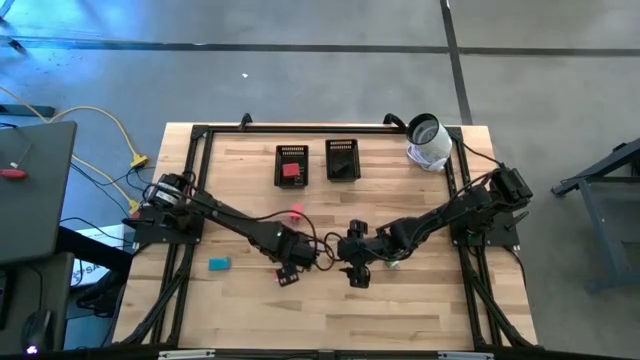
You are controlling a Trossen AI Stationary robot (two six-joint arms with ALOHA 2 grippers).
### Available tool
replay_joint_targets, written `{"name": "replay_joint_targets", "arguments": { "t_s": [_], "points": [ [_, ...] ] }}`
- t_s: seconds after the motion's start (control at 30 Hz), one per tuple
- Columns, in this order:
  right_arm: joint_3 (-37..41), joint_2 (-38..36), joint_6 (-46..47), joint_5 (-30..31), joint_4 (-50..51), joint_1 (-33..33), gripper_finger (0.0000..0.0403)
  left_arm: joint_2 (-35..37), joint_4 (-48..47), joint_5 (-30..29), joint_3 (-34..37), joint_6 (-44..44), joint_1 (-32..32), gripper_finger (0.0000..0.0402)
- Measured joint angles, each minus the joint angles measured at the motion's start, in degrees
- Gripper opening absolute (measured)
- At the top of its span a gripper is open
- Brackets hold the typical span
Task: Pick & Place Office items
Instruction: Put the blue digital clock into the right black bin
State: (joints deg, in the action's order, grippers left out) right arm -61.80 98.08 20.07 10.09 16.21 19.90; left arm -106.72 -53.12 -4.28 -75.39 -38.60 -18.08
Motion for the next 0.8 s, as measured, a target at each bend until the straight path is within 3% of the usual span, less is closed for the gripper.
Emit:
{"name": "replay_joint_targets", "arguments": {
  "t_s": [0.43, 0.6, 0.8],
  "points": [
    [0.0, 0.0, 0.0, 0.0, -0.1, 0.0, 0.0313, 0.0, -3.2, -0.6, -0.4, 1.2, 0.4, 0.032],
    [0.0, 0.0, 0.0, 0.0, -0.1, 0.0, 0.0313, 0.1, -4.7, -6.5, -0.4, -1.1, 0.9, 0.032],
    [0.0, 0.0, 0.0, 0.0, -0.1, 0.0, 0.0313, 0.1, -4.5, -6.4, -0.4, 1.8, 1.8, 0.032]
  ]
}}
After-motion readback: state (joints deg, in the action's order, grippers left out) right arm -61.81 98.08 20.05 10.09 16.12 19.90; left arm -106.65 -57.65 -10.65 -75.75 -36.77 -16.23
